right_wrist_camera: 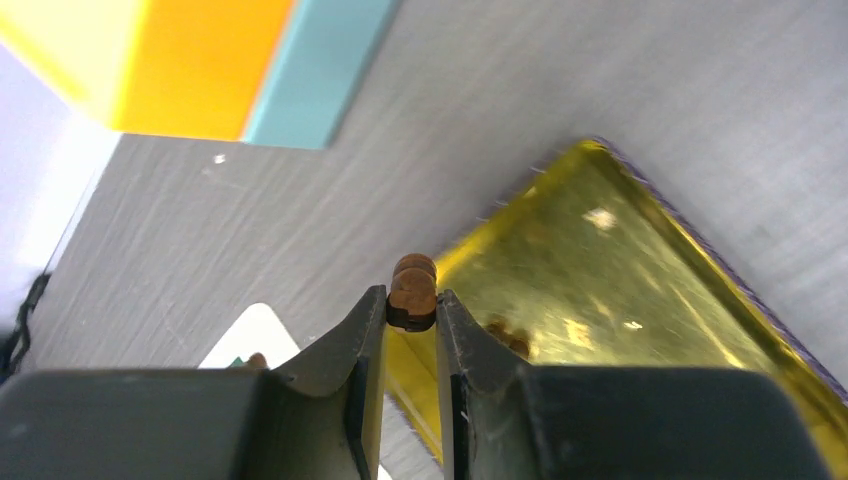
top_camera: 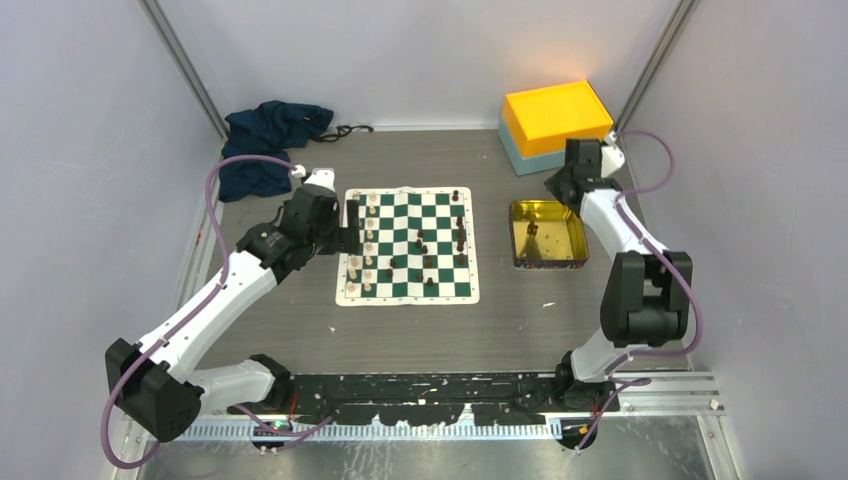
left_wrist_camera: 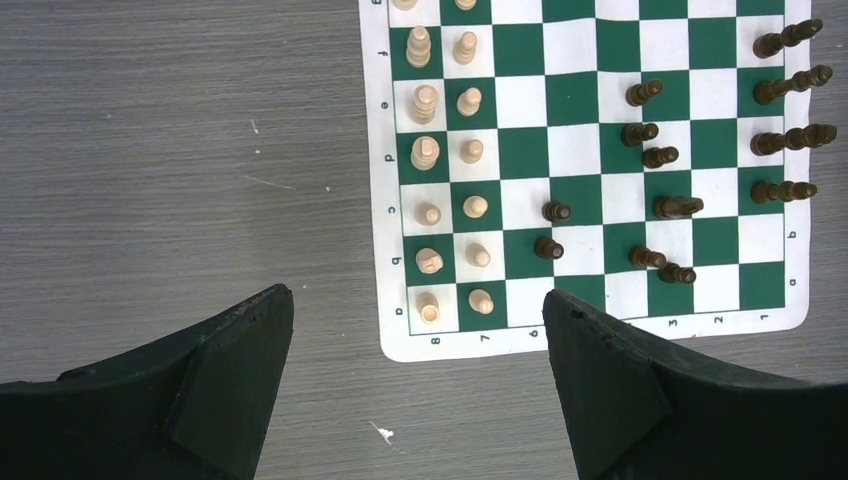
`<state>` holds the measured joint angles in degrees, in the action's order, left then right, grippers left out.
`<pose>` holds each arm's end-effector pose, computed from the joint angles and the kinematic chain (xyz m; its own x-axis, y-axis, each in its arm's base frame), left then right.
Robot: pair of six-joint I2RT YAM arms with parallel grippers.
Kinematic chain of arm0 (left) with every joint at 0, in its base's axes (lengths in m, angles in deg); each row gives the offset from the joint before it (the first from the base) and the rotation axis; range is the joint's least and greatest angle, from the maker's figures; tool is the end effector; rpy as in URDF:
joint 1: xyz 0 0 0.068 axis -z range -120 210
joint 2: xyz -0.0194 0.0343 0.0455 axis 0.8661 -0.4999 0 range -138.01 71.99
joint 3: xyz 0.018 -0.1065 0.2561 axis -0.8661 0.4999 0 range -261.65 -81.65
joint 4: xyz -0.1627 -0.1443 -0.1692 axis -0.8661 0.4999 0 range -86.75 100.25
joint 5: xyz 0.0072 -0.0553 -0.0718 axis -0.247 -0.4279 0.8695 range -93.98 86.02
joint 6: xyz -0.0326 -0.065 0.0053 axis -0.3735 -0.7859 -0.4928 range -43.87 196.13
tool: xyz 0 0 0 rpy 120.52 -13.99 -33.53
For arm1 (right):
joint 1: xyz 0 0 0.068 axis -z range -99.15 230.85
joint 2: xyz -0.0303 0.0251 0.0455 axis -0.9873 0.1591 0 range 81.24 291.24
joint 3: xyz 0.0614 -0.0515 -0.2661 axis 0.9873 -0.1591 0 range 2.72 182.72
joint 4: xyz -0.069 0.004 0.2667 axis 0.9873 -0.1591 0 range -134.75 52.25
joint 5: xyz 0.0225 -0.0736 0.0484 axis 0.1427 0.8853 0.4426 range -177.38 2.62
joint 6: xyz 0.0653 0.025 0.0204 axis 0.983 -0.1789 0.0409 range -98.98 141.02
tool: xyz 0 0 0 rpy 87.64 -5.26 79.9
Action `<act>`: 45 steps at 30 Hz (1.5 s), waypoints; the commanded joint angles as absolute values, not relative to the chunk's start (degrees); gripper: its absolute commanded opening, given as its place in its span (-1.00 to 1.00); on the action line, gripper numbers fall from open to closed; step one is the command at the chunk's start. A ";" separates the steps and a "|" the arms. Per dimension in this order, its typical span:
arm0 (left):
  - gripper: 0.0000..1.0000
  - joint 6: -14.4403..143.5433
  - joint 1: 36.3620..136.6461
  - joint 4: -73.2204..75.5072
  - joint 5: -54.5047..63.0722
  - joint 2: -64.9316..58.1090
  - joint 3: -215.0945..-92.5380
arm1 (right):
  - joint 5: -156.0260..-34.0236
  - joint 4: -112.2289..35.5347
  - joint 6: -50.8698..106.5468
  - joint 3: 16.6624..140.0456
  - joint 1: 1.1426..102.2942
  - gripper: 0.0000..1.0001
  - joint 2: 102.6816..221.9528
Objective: Set up the chess pieces on the board
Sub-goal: Pick up the chess piece from the storage box, then place the chess piece on the chessboard.
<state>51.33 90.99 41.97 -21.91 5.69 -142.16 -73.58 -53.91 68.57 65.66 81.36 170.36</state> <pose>0.2415 -0.1232 0.3013 -0.6721 -0.0619 -0.7378 0.0216 0.9944 -0.1031 0.3737 -0.0179 0.2324 -0.3181 0.7193 -0.6176 0.6217 0.6501 0.4369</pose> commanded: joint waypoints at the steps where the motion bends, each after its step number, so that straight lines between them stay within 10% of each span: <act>1: 0.91 52.39 90.68 39.11 -22.21 6.69 -143.88 | -77.94 -61.05 58.28 78.47 77.32 -0.99 176.62; 17: 0.92 53.36 90.63 40.05 -22.53 6.68 -144.34 | -83.26 -83.35 40.07 115.98 64.74 -0.99 202.94; 45: 0.93 53.13 90.66 40.26 -21.51 8.71 -142.23 | -79.47 -89.92 36.30 125.60 56.36 -0.99 213.93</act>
<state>52.62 90.99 41.66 -21.89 6.87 -142.22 -79.94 -89.39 37.36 123.25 57.12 214.05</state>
